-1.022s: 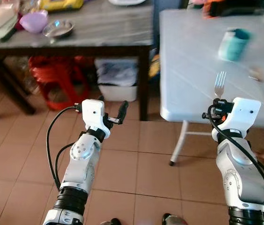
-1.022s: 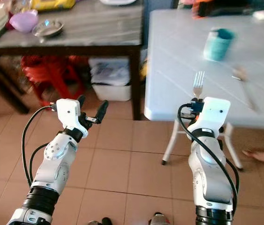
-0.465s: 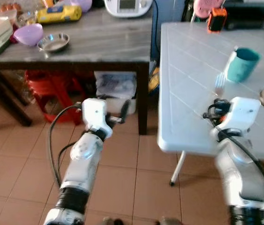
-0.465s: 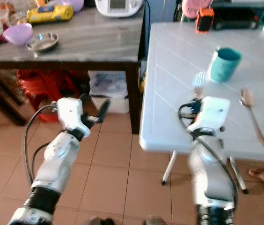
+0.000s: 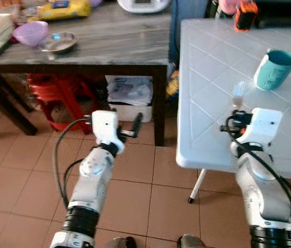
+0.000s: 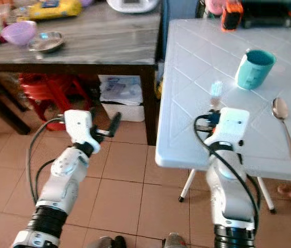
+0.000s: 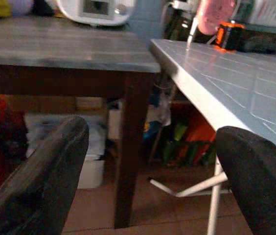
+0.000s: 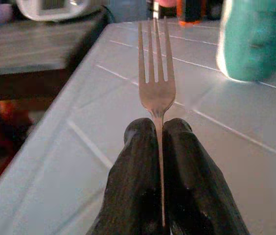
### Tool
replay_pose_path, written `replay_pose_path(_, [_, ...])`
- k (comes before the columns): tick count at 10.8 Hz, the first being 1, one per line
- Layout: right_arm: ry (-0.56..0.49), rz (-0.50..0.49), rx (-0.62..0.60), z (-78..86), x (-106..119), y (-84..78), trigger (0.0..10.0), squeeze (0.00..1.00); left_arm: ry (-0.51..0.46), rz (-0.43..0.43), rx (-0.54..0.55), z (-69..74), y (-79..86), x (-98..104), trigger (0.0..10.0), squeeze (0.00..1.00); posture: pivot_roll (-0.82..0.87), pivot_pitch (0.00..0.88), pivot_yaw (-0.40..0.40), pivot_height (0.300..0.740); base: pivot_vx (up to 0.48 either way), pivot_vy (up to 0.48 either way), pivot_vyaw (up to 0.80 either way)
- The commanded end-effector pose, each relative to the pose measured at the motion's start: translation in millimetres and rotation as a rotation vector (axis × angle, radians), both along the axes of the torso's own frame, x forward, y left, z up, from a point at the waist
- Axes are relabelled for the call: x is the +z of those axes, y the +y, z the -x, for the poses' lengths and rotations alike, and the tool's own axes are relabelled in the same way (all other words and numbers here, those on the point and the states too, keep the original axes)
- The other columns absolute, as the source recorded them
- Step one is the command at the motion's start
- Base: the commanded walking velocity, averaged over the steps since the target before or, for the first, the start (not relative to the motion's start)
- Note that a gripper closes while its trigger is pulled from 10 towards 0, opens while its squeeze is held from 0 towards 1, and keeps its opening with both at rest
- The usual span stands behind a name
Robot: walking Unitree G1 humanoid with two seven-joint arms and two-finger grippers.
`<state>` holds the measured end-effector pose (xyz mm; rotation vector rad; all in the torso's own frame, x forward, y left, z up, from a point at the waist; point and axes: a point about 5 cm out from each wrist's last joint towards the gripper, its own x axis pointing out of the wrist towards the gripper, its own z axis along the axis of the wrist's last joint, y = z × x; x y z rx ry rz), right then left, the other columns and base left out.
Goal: Setting the table
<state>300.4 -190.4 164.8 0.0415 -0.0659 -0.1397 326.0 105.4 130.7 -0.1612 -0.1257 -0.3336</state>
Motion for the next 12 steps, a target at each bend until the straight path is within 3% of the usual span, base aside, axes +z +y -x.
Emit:
replay_pose_path(1, [-0.011, 0.003, 0.009, 1.0, 1.8, 1.9, 10.0, 0.0, 0.012, -0.008, 0.007, 1.1, 3.1, -2.0, 10.0, 0.0, -0.21, 0.161, 0.084, 0.74, 0.0, 0.0, 0.0])
replay_pose_path(12, [-0.001, -0.008, -0.006, 1.0, -0.3, 0.7, 10.0, 0.0, 0.02, -0.019, -0.011, 1.4, 0.9, -2.0, 10.0, 0.0, -0.21, 0.163, 0.093, 0.74, 0.0, 0.024, -0.04])
